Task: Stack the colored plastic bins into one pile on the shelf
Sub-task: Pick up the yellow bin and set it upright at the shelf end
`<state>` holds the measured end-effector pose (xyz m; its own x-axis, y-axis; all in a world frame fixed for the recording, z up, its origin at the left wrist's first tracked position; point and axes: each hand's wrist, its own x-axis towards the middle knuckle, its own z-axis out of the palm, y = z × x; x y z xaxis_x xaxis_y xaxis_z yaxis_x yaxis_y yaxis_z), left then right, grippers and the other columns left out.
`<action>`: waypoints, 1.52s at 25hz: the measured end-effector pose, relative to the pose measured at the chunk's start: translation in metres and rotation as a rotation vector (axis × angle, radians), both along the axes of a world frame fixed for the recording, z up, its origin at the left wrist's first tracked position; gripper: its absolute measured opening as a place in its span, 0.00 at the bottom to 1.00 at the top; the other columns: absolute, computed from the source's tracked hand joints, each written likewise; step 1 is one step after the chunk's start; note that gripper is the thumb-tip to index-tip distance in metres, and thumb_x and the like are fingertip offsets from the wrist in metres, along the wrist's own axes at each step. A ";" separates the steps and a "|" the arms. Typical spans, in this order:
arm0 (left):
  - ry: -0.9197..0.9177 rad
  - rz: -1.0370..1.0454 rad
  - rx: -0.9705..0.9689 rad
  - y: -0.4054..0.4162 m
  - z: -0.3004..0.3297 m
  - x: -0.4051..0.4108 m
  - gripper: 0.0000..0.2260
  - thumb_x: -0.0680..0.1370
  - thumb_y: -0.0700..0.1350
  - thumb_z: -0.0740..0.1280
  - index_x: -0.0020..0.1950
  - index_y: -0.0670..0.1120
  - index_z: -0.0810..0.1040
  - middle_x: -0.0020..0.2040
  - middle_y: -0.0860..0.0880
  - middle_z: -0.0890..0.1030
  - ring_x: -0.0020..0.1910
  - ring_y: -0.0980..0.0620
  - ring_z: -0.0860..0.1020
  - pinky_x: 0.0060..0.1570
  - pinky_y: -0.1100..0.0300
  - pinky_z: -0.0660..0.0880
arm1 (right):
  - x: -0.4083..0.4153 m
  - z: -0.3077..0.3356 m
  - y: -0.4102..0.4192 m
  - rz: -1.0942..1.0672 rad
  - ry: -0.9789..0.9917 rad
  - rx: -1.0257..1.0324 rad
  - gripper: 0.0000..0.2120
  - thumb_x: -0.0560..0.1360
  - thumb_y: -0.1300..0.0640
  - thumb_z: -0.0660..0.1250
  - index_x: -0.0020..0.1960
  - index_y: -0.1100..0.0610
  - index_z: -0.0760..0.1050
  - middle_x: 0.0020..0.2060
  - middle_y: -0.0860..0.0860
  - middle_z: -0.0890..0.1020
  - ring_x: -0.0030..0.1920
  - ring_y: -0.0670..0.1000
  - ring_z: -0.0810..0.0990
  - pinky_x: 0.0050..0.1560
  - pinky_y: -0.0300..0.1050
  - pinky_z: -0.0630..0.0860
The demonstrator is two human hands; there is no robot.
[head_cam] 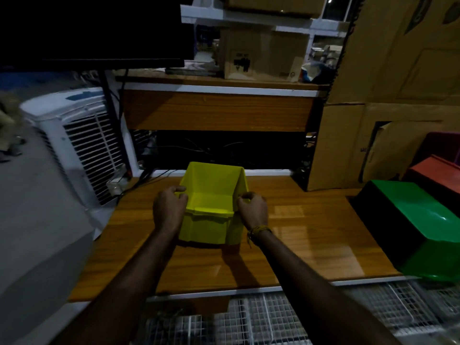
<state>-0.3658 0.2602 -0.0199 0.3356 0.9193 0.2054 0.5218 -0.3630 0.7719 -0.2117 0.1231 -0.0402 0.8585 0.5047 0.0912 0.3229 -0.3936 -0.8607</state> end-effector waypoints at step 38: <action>0.217 -0.336 0.225 -0.103 -0.033 0.148 0.21 0.78 0.48 0.67 0.71 0.50 0.72 0.74 0.42 0.65 0.71 0.41 0.67 0.63 0.48 0.73 | 0.072 -0.011 -0.086 0.024 -0.057 -0.120 0.21 0.80 0.55 0.63 0.72 0.52 0.67 0.71 0.56 0.64 0.47 0.55 0.79 0.45 0.46 0.78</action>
<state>-0.2180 0.1574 -0.0525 0.6649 0.6926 0.2797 0.4870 -0.6859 0.5407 -0.1399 0.0367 -0.0515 0.8412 0.5351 0.0775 0.3805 -0.4840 -0.7880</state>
